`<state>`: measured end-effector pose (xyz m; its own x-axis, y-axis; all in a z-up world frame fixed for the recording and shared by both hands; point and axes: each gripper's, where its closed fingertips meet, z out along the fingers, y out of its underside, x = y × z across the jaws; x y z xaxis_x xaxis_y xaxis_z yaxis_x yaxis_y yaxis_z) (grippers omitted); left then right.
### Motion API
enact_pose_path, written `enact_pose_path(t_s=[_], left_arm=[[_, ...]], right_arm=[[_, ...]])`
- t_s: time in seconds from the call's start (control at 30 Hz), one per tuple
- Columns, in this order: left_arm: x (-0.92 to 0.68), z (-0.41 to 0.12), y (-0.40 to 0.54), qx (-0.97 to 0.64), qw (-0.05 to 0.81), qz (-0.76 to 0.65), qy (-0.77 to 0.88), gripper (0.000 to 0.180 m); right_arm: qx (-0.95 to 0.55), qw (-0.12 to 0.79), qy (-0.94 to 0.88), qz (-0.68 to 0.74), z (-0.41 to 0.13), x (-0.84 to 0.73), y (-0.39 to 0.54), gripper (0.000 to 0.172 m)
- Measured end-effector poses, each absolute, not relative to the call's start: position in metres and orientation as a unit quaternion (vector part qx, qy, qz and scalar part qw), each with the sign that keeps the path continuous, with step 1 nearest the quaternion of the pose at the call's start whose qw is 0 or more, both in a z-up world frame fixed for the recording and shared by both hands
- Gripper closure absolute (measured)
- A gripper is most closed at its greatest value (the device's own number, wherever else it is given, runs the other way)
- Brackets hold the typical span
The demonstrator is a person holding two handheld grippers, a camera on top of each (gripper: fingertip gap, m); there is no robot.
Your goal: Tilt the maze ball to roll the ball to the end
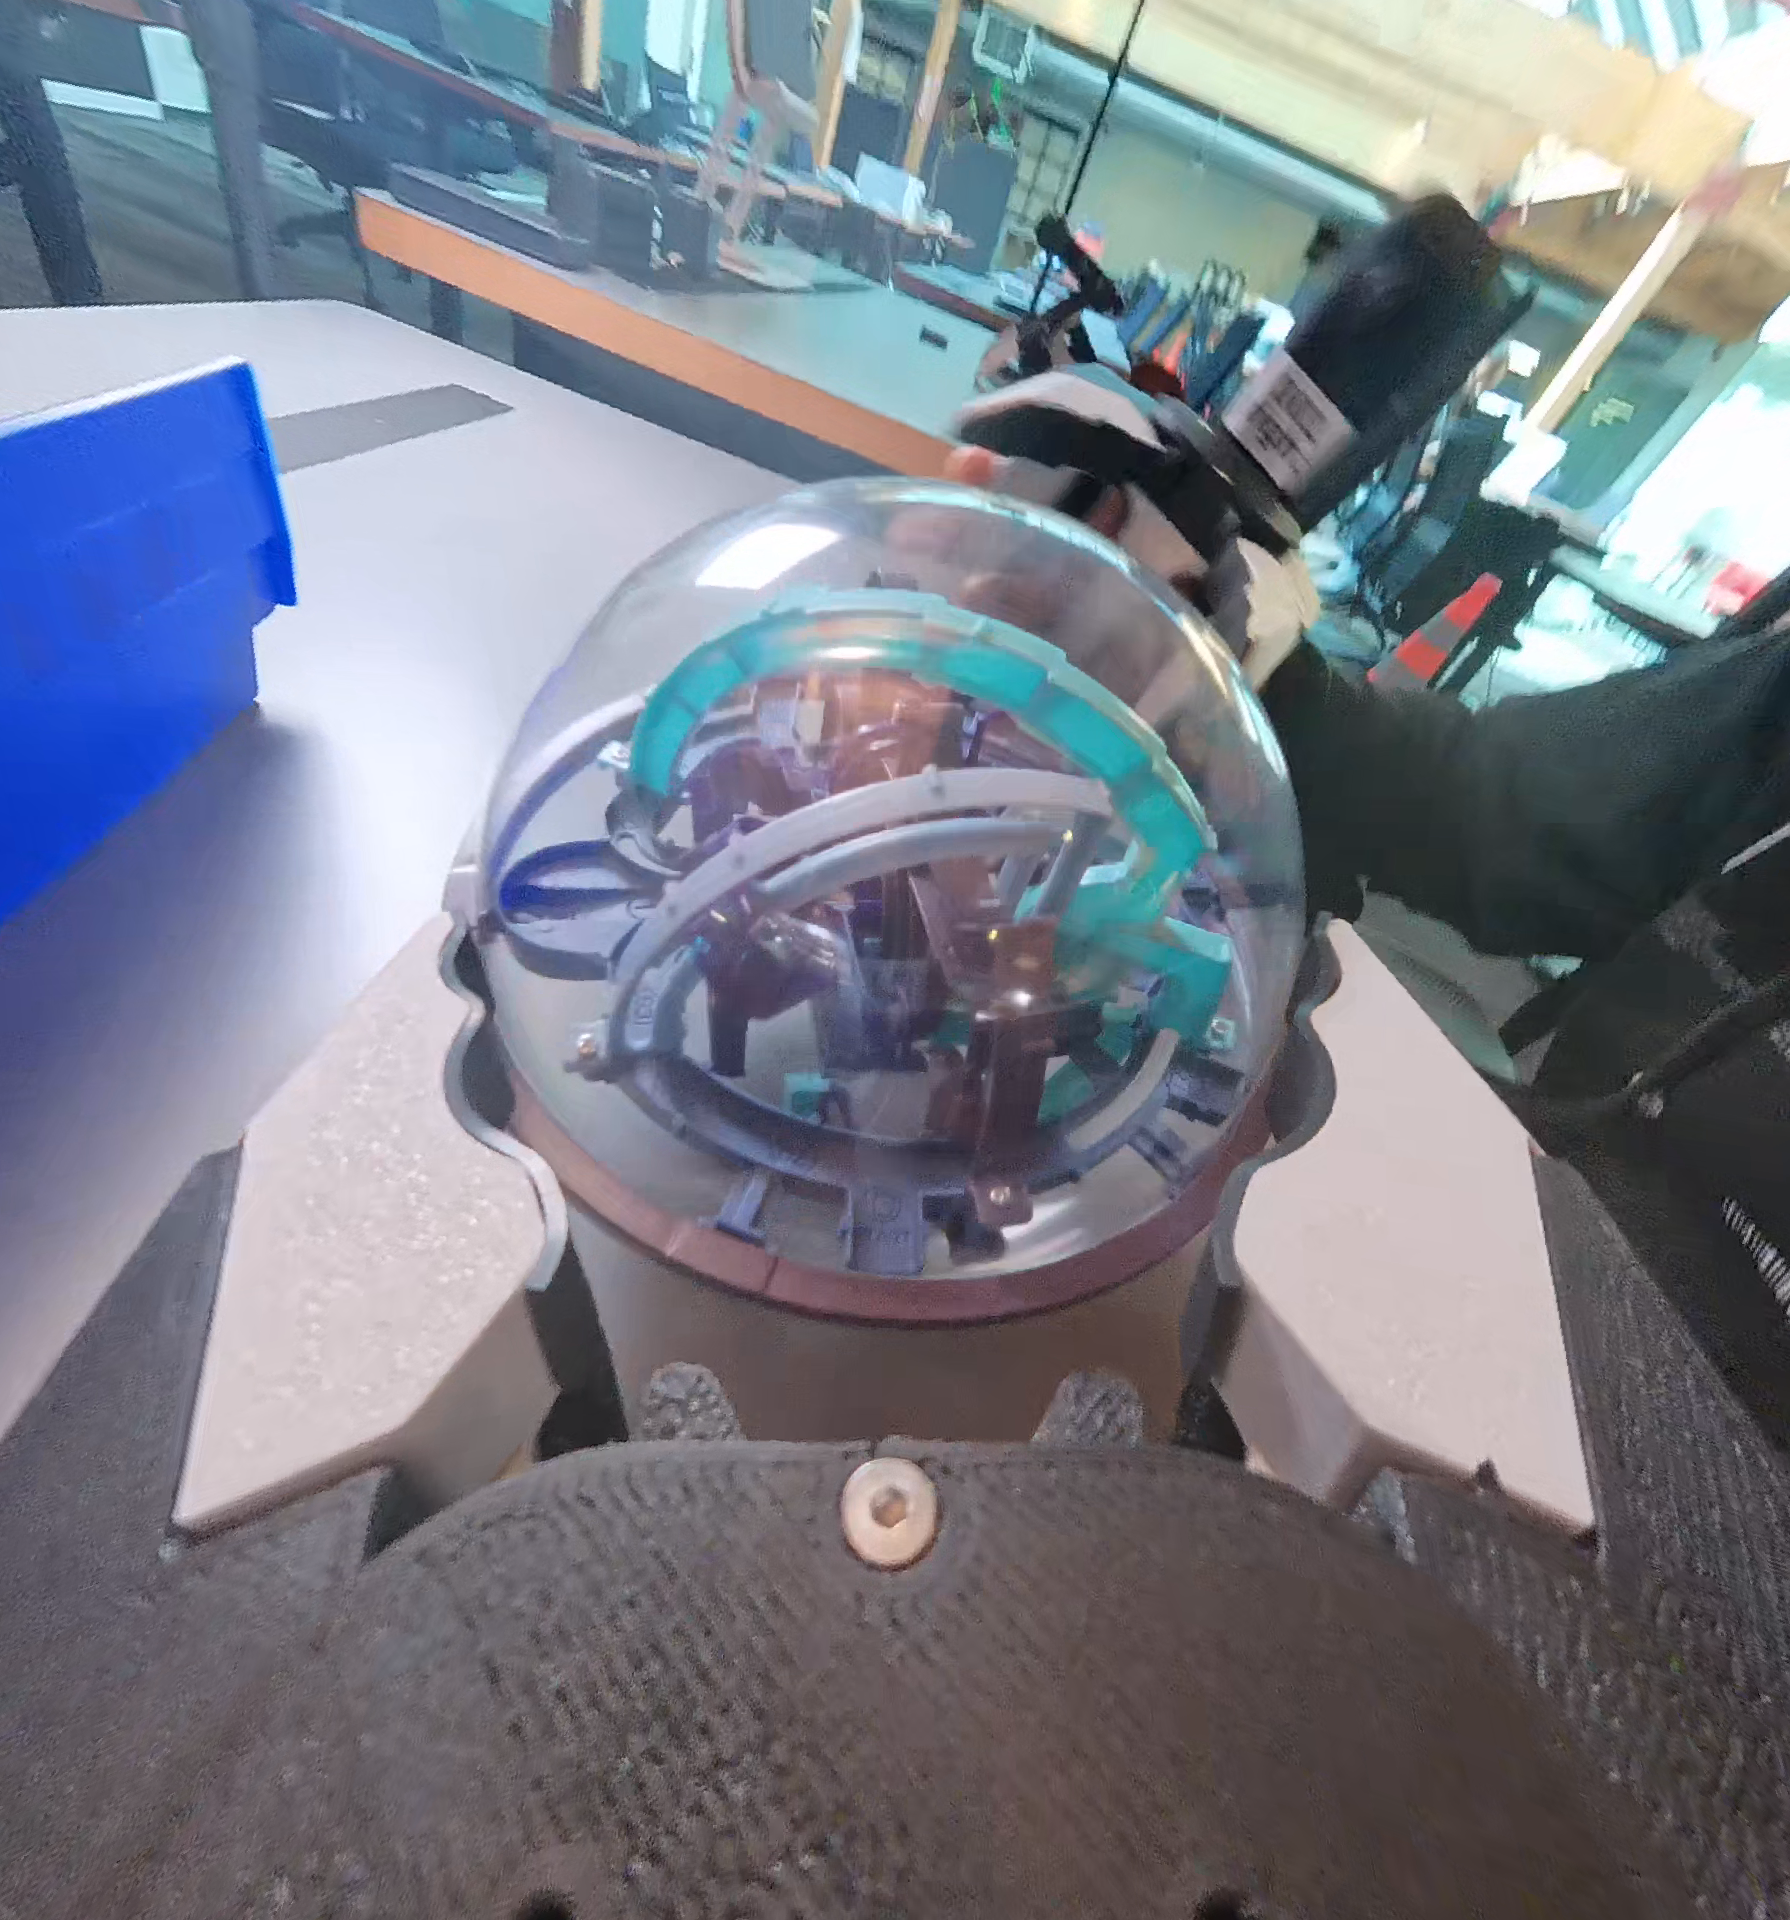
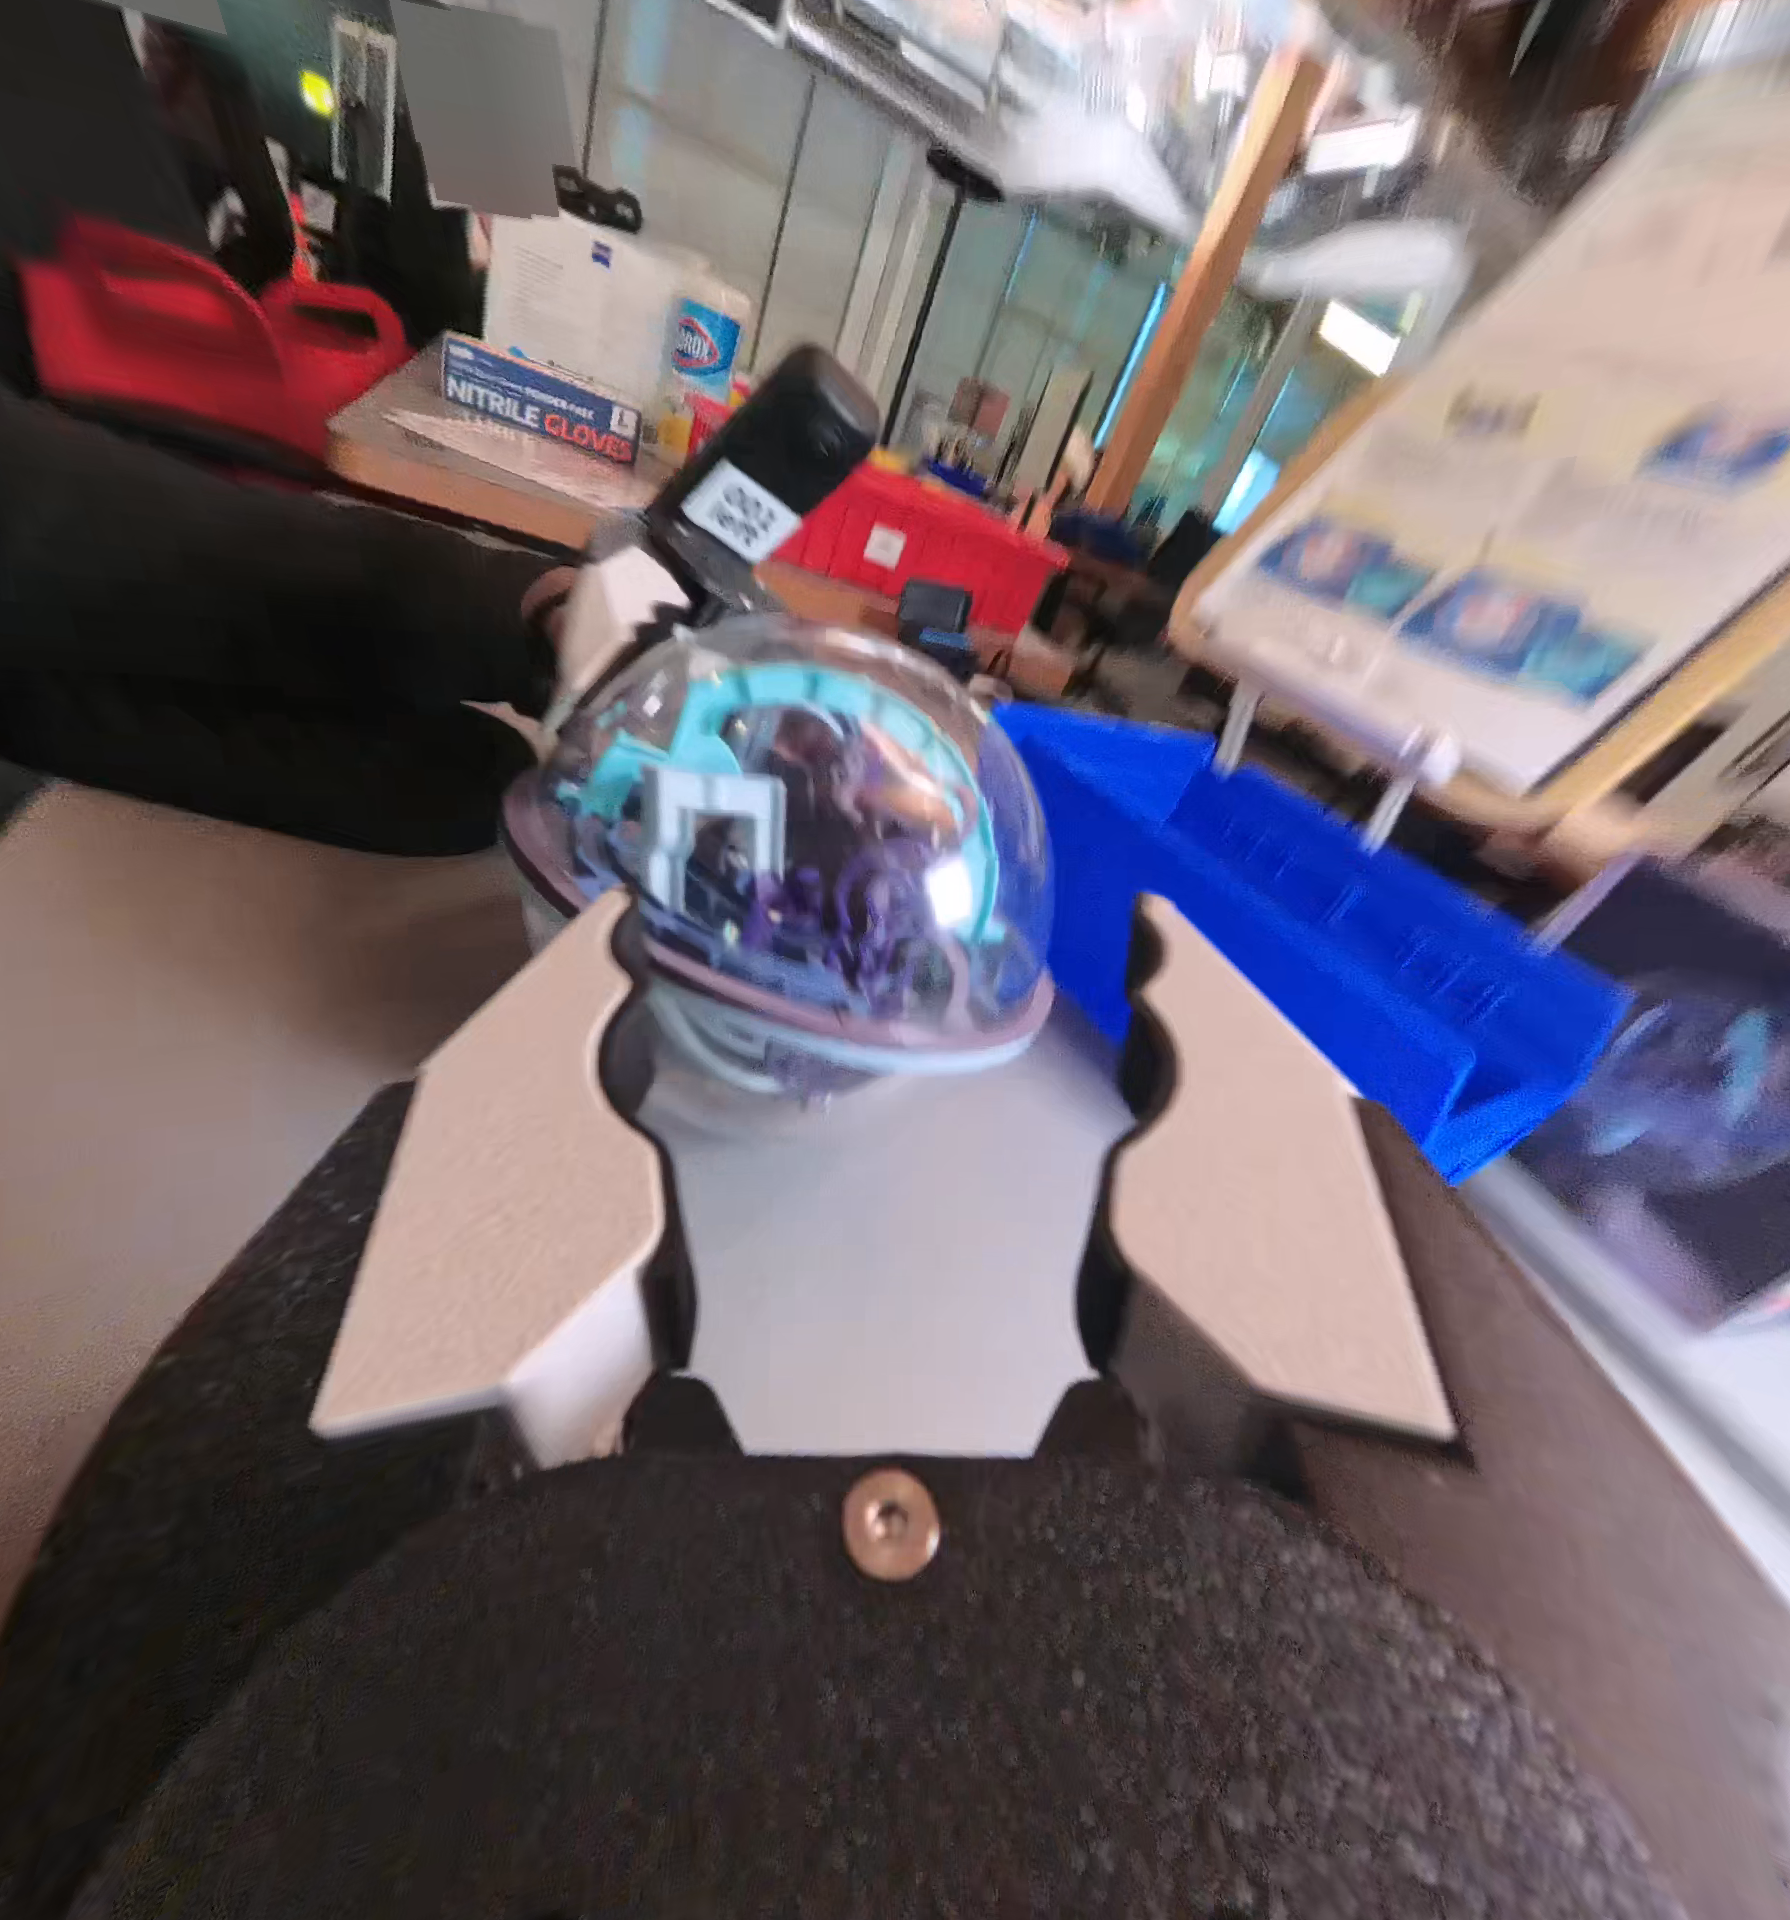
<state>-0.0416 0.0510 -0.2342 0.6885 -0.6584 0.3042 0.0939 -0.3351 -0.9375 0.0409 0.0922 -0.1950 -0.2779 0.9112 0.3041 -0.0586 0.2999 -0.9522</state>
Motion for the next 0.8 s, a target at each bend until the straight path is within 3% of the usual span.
enact_pose_path(t_s=[0.1,0.23,0.8], left_arm=[[-0.035,-0.235,0.048,-0.738,0.546,-0.33,0.22,0.033],[-0.022,-0.233,0.043,-0.722,0.565,-0.29,0.276,0.034],[-0.012,-0.23,0.041,-0.68,0.612,-0.159,0.371,0.034]], right_arm=[[-0.396,0.404,-0.66,0.494,-0.232,0.032,0.093,0.055],[-0.381,0.374,-0.701,0.473,-0.254,0.027,0.071,0.057],[-0.325,0.462,-0.742,0.361,-0.268,0.025,0.077,0.055]])
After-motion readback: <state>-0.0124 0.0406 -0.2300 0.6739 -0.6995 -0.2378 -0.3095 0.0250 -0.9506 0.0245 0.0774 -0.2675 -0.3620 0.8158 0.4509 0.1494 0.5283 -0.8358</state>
